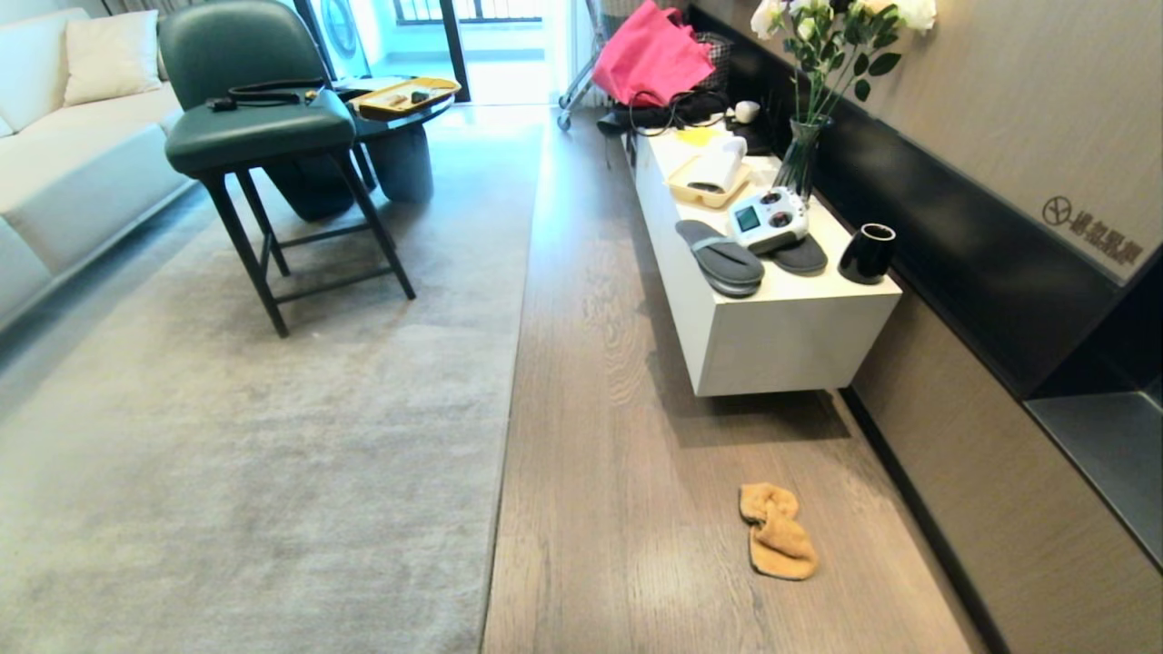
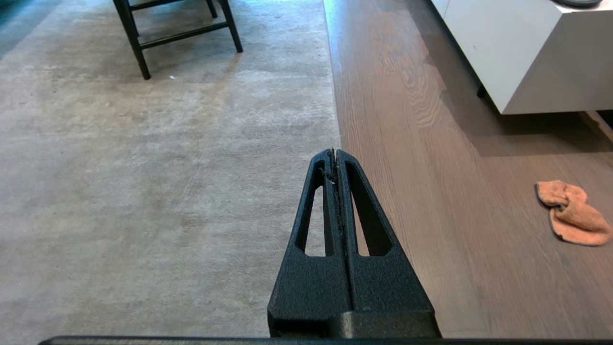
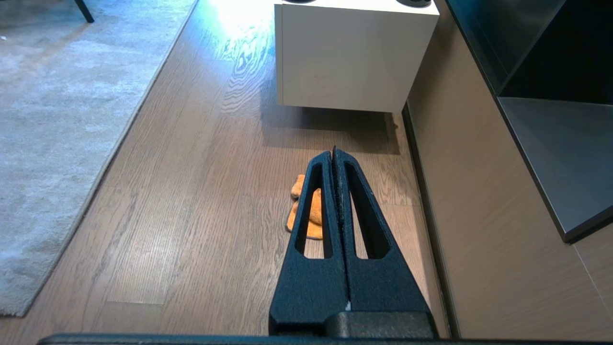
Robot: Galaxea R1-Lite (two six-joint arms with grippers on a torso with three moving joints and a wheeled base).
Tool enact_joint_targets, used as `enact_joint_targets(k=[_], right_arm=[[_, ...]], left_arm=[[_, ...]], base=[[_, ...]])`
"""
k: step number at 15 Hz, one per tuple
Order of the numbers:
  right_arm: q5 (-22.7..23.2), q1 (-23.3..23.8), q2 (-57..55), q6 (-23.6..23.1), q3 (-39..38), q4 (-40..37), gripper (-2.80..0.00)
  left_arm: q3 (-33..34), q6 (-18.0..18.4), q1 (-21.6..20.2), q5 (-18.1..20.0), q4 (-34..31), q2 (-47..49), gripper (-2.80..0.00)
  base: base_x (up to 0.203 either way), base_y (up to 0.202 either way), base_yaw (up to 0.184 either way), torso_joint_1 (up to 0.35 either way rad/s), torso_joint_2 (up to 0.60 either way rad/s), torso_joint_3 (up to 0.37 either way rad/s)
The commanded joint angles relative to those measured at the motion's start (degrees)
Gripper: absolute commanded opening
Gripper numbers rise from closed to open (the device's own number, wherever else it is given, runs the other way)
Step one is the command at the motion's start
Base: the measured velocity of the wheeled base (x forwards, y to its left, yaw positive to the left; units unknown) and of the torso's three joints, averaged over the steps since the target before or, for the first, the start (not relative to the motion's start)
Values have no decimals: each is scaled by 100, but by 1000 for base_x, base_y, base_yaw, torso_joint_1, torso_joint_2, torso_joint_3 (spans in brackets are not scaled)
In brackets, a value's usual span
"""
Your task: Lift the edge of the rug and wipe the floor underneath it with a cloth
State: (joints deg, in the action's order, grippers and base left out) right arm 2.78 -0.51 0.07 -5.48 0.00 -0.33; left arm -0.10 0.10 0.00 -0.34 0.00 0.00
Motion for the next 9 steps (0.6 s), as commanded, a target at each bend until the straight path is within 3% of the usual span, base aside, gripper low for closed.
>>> enact_joint_targets(k=[1, 9], right_arm=[[3, -2, -7, -6, 0, -2, -280], [3, -2, -7, 3, 0, 7, -280]], left_arm=[[6, -10, 0, -1, 0, 0, -280], [1, -18, 0, -1, 0, 0, -280]], base=[[0, 0, 0, 2, 1, 51], [0, 0, 0, 0, 0, 4]])
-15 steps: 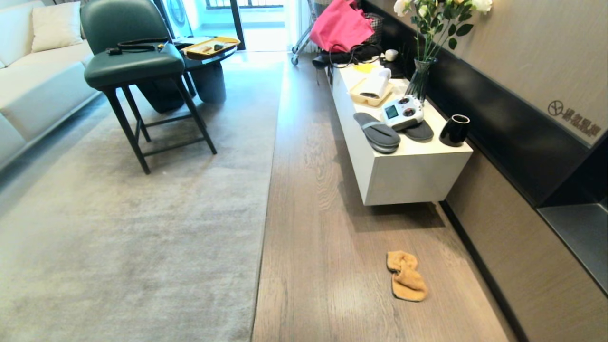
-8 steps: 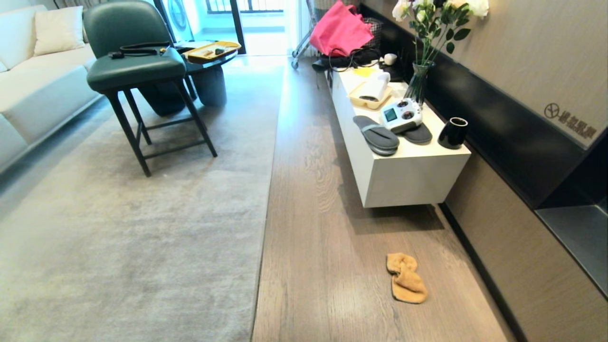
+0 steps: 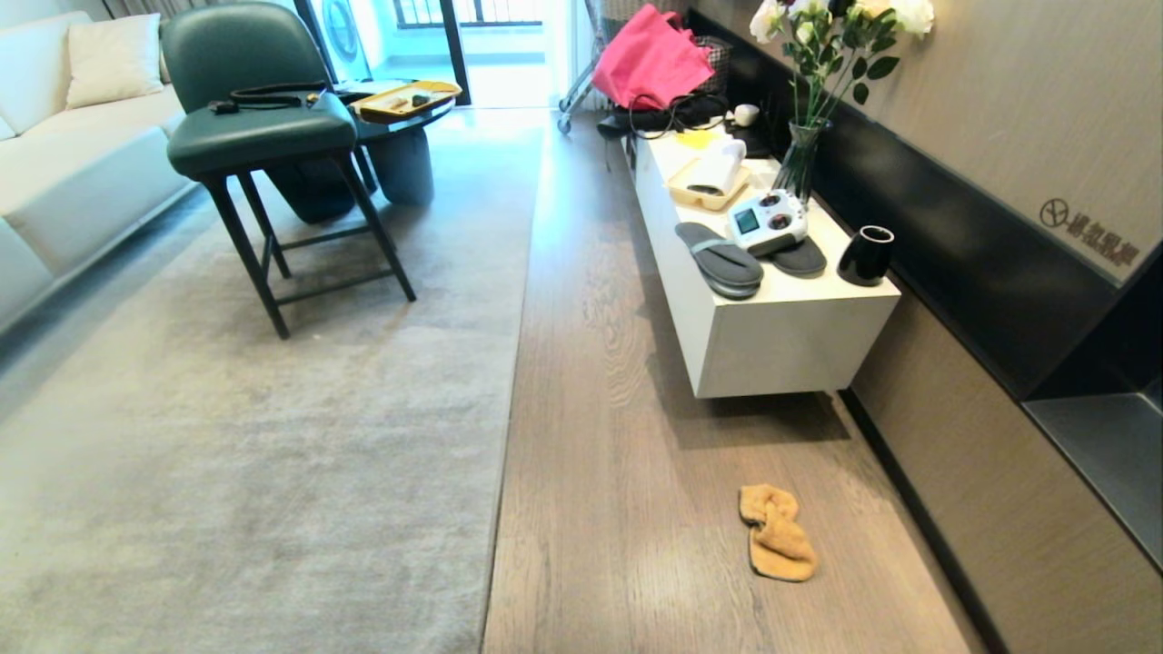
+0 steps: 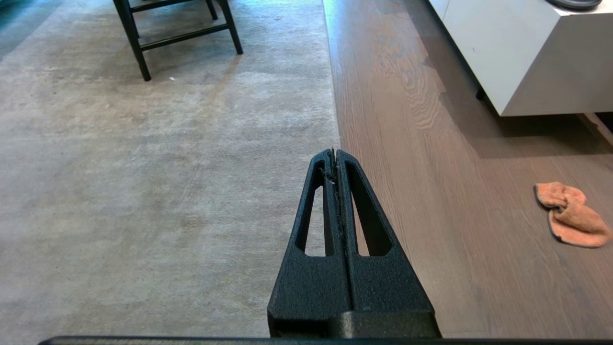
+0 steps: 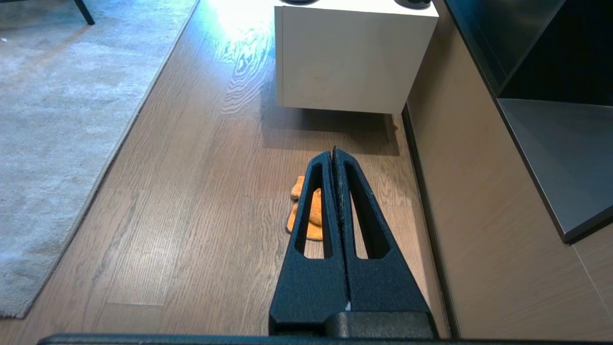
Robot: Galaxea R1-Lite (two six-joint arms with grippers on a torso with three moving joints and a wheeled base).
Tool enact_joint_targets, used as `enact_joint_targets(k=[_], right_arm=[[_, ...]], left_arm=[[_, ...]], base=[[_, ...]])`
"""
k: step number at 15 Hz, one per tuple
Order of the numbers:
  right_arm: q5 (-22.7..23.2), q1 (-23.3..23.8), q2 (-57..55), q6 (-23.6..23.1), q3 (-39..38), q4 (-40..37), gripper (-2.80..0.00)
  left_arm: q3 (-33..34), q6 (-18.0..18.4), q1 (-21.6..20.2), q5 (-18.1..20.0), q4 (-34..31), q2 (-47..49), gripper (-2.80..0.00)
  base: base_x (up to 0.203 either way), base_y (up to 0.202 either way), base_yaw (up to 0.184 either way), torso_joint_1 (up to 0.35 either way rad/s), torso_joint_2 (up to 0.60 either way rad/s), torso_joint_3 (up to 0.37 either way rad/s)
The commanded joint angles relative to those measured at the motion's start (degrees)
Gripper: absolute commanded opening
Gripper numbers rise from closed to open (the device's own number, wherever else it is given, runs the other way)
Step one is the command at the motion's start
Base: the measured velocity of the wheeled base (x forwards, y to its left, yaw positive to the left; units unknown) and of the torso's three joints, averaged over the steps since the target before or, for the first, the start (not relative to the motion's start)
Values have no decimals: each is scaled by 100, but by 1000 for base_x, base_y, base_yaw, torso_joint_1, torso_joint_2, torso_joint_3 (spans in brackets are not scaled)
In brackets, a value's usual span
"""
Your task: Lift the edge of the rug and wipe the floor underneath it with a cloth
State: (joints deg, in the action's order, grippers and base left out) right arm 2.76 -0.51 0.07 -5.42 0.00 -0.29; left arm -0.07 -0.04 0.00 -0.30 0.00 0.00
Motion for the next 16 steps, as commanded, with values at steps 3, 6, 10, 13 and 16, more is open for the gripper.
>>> enact_joint_targets(k=[3, 6, 10, 13, 16], right_arm=[[6, -2, -7, -2, 0, 3, -280], [6, 7, -7, -20, 0, 3, -280], [6, -1, -7, -55, 0, -6, -280], [6, -2, -7, -20, 0, -6, -280], [6, 7, -7, -29, 0, -6, -280]], left_arm=[[-1, -5, 0, -5, 0, 0, -280], [-1, -5, 0, -5, 1, 0, -280], [-1, -5, 0, -5, 0, 0, -280], [-1, -5, 0, -5, 9, 0, -280], [-1, -5, 0, -5, 8, 0, -280]], base=[[0, 0, 0, 0, 0, 0], [0, 0, 0, 0, 0, 0], [0, 0, 0, 0, 0, 0], [0, 0, 0, -35, -253, -311], [0, 0, 0, -27, -389, -427]])
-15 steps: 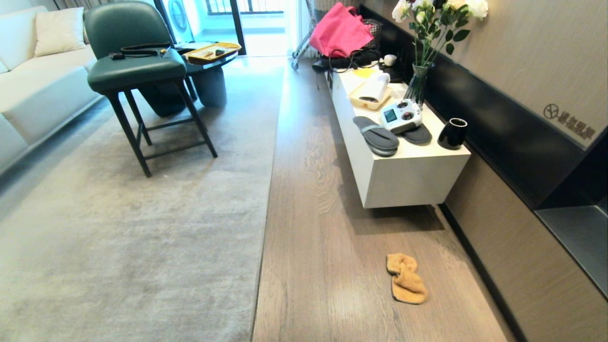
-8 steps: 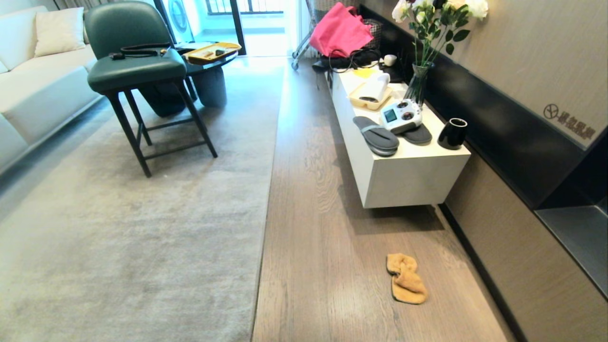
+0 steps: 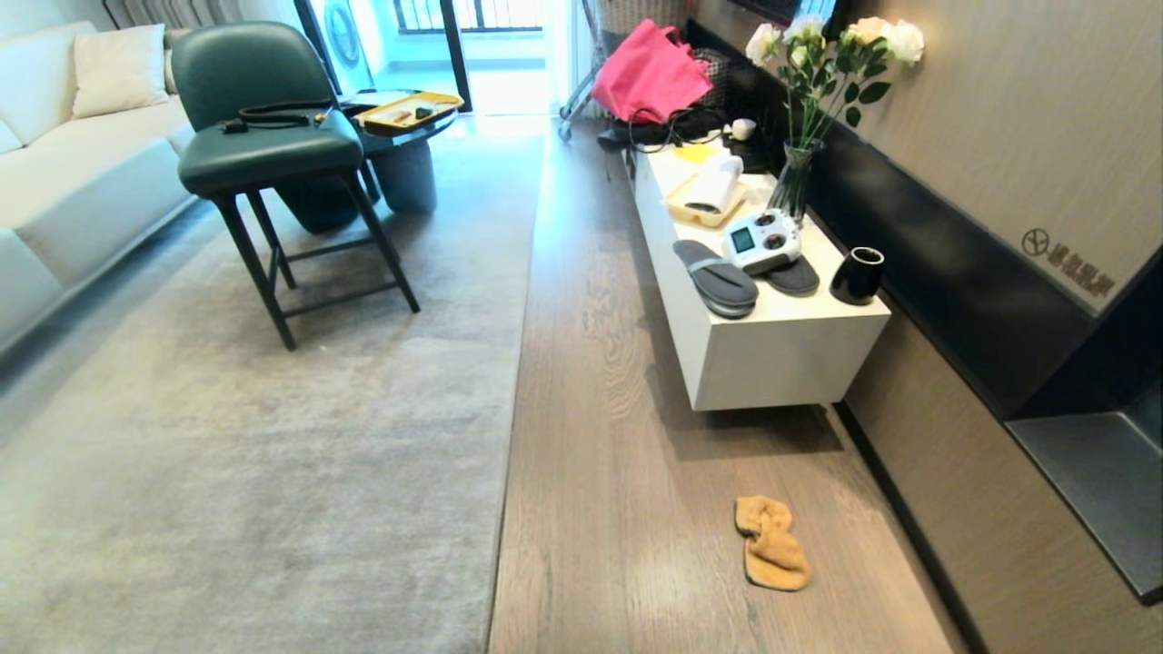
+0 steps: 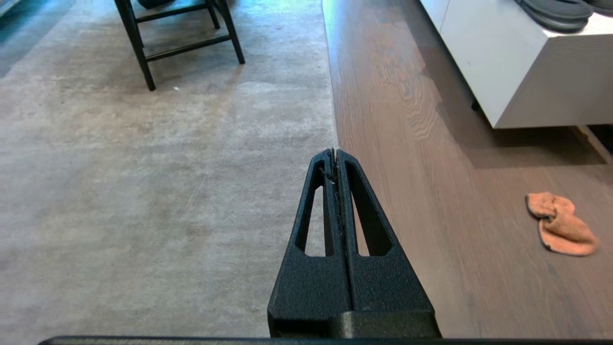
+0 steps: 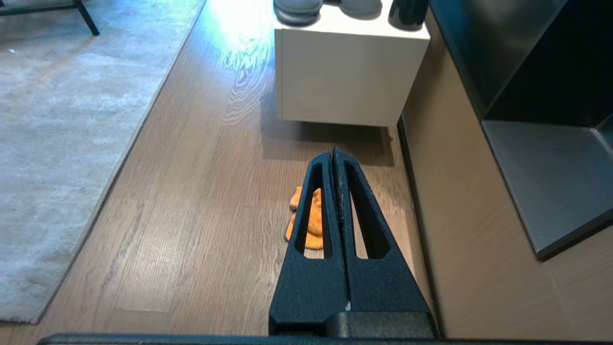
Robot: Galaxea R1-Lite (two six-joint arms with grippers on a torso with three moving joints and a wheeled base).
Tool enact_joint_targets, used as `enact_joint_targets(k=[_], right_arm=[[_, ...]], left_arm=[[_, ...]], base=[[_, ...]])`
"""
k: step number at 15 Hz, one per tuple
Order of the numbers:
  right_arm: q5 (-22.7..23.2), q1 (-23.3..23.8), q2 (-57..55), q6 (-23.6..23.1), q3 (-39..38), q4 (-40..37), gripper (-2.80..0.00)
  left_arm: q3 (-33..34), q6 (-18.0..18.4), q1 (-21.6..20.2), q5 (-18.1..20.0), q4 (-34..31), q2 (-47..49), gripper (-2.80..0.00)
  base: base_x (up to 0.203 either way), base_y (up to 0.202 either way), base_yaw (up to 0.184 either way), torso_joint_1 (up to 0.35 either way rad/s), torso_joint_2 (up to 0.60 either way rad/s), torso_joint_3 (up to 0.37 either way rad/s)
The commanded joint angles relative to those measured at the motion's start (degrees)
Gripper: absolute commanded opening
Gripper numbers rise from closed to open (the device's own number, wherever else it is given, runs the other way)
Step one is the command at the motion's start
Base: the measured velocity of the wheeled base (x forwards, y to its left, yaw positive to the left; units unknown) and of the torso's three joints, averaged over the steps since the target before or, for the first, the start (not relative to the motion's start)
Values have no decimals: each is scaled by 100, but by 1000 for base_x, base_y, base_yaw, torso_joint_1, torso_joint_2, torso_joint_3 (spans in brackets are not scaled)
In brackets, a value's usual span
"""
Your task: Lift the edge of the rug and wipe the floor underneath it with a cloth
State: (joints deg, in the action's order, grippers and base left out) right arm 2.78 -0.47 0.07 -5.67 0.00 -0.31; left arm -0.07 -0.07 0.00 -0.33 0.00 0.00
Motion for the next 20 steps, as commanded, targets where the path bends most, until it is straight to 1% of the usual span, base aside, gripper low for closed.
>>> enact_joint_targets(k=[1, 6, 10, 20], right_arm=[[3, 3, -7, -13, 0, -4, -280], [3, 3, -7, -31, 0, -4, -280], [3, -2, -7, -31, 0, -4, -280], [3, -6, -7, -15, 0, -4, -280]], left_arm=[[-1, -1, 0, -2, 0, 0, -280], [-1, -1, 0, -2, 1, 0, -280], [-1, -1, 0, -2, 9, 0, -280], [-1, -1, 0, -2, 7, 0, -280]], base=[[0, 0, 0, -12, -417, -417], [0, 0, 0, 27, -439, -402], [0, 0, 0, 101, -456, -373], [0, 0, 0, 161, -518, -362]])
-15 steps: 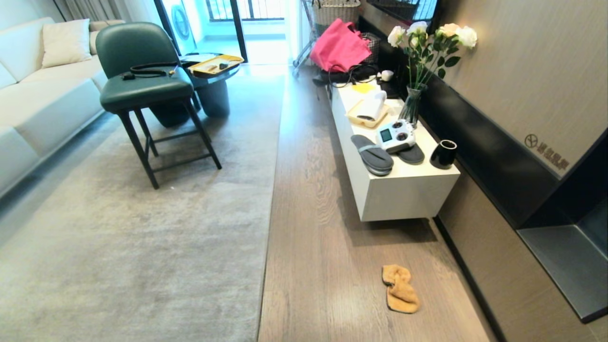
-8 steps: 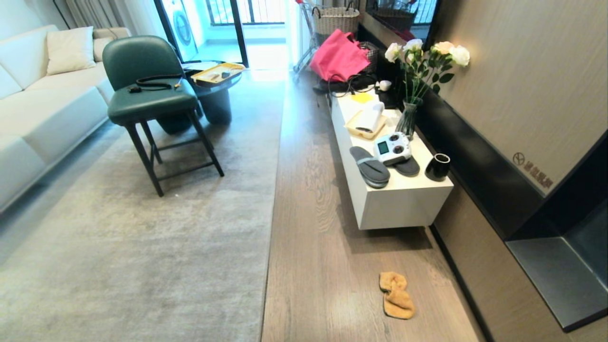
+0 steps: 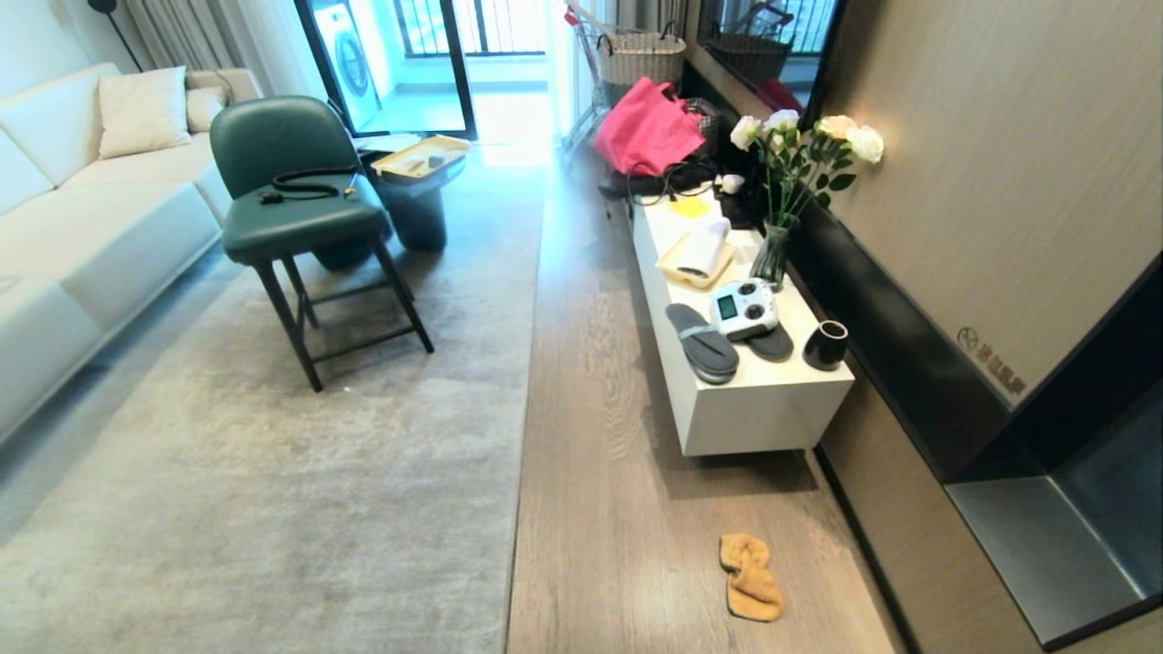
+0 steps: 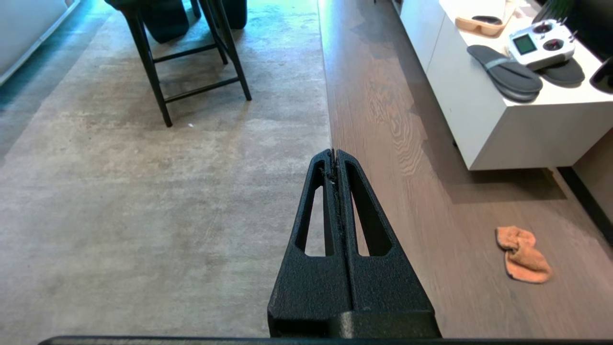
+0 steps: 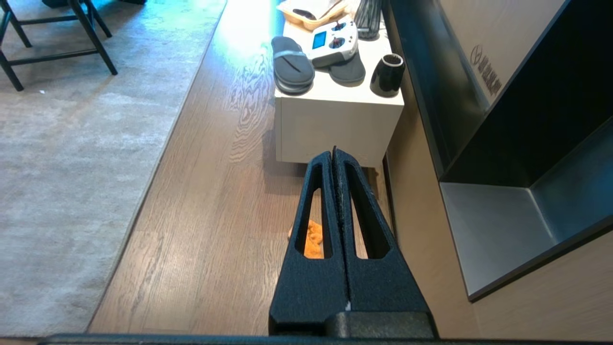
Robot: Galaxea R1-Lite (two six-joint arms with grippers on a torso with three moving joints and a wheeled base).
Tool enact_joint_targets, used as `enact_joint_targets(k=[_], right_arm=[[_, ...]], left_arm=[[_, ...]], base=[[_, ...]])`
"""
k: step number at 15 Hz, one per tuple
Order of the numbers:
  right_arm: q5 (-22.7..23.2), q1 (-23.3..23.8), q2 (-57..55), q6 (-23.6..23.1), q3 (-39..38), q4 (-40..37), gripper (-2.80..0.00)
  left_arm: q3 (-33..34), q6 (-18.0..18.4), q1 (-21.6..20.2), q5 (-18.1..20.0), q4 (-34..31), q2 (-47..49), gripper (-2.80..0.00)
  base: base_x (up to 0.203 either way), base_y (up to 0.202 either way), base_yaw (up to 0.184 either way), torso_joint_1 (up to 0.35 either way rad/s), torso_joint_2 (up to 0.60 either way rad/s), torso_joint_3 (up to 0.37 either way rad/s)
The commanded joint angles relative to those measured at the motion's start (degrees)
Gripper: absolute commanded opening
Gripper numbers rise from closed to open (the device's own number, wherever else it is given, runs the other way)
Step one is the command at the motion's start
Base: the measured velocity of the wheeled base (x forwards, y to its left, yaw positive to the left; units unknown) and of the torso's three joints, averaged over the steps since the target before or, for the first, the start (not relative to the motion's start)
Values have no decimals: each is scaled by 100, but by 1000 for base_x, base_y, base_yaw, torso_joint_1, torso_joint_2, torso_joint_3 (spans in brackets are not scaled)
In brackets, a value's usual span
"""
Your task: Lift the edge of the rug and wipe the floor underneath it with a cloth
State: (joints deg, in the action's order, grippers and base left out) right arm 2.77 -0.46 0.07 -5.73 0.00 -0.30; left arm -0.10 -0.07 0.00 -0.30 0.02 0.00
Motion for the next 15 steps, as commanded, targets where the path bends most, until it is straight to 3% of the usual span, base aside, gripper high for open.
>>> enact_joint_targets(k=[1, 6, 15], right_arm=[[4, -3, -7, -16, 0, -5, -280], [4, -6, -7, -16, 0, 4, -280], [4, 2, -7, -7, 0, 4, -280]], left_arm=[[1, -1, 0, -5, 0, 0, -280], [1, -1, 0, -5, -2, 0, -280], [1, -1, 0, -5, -2, 0, -280]], base=[[0, 0, 0, 198, -560, -359], [0, 0, 0, 225, -582, -359], [0, 0, 0, 158, -371, -216]])
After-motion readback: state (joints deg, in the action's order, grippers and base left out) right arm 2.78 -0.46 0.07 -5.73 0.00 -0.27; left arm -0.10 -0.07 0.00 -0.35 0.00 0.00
